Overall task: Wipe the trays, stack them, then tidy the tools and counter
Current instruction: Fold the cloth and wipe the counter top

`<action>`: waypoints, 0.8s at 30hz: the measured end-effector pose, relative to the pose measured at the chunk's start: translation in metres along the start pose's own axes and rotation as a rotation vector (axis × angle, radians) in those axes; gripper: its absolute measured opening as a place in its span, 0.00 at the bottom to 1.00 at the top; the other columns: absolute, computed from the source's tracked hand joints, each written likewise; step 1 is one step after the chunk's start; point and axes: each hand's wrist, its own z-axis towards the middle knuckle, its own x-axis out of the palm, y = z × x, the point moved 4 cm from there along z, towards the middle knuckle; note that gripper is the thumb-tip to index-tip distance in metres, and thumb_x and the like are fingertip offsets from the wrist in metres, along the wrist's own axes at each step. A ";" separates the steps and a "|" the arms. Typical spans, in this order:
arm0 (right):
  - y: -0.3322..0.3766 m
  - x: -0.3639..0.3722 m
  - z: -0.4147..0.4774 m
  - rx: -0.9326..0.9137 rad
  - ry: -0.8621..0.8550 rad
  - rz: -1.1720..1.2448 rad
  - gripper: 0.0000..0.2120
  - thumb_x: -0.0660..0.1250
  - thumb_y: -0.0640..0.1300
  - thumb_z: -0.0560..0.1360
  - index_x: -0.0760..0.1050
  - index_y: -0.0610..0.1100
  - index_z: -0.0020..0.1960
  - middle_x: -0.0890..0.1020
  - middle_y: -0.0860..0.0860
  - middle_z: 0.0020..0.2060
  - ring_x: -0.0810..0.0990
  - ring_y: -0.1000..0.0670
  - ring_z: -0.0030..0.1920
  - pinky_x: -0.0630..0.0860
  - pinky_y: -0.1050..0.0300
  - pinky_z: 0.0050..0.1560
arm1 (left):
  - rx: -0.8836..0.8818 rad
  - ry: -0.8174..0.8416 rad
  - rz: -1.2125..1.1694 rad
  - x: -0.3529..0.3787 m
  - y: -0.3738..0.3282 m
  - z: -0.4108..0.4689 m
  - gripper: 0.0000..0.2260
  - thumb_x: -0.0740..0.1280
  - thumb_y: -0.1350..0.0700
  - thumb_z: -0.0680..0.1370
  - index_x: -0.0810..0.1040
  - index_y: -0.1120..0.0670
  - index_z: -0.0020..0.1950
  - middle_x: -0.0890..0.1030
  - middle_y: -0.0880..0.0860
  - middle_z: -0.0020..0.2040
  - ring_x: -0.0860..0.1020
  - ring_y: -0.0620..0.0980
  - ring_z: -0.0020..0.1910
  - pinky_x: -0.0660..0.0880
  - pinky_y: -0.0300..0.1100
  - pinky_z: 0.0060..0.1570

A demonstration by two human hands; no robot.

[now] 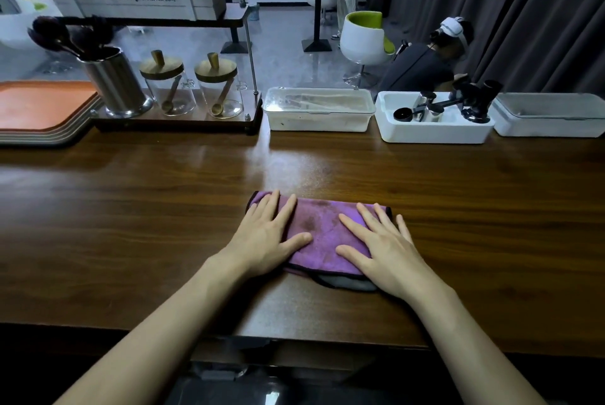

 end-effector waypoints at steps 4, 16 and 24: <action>0.003 0.001 0.005 0.049 -0.008 -0.041 0.35 0.42 0.75 0.76 0.43 0.65 0.80 0.41 0.56 0.81 0.35 0.47 0.80 0.35 0.39 0.78 | -0.011 0.051 0.041 -0.006 0.010 0.026 0.37 0.53 0.31 0.81 0.43 0.44 0.84 0.39 0.57 0.83 0.37 0.52 0.82 0.37 0.49 0.79; 0.038 -0.013 -0.035 0.057 -0.141 -0.096 0.34 0.38 0.71 0.76 0.74 0.61 0.66 0.74 0.58 0.61 0.73 0.48 0.56 0.67 0.48 0.57 | 0.115 -0.310 0.183 -0.030 -0.018 0.069 0.27 0.69 0.50 0.73 0.74 0.51 0.73 0.74 0.61 0.71 0.73 0.65 0.65 0.72 0.54 0.62; 0.017 -0.006 -0.020 -0.103 -0.254 0.137 0.15 0.59 0.62 0.79 0.79 0.58 0.57 0.72 0.63 0.53 0.69 0.59 0.57 0.69 0.64 0.54 | -0.092 -0.616 -0.116 -0.009 -0.001 -0.011 0.11 0.67 0.56 0.79 0.76 0.51 0.61 0.76 0.52 0.58 0.75 0.57 0.52 0.75 0.50 0.49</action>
